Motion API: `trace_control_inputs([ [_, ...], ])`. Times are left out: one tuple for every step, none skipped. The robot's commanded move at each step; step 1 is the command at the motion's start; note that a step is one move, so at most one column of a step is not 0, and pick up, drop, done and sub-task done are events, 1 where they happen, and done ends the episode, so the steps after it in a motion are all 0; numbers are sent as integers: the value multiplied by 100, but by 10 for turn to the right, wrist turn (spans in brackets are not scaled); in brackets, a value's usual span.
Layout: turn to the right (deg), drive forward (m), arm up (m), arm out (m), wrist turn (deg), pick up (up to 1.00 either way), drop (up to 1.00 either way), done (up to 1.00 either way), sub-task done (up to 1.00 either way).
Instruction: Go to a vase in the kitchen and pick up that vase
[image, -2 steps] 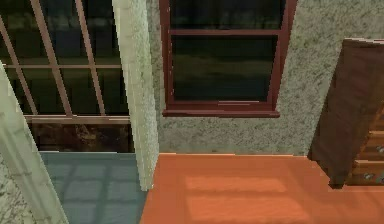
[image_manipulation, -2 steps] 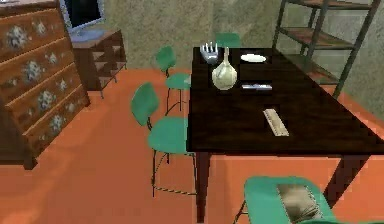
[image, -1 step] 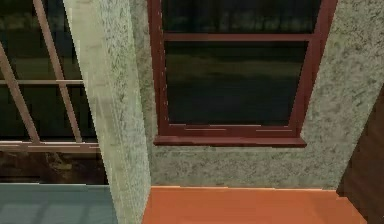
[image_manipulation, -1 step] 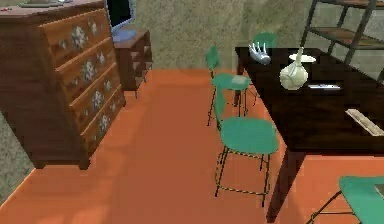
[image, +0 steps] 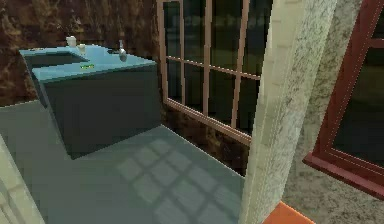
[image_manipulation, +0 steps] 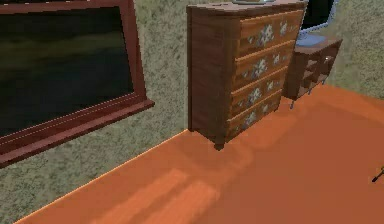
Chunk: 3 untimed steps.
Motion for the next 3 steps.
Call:
trace_control_inputs([
  [-90, 0, 0, 0, 0, 0, 0, 0, 0],
  [0, 85, 0, 0, 0, 0, 0, 0, 0],
  [-450, 0, 0, 0, 0, 0, 0, 0, 0],
])
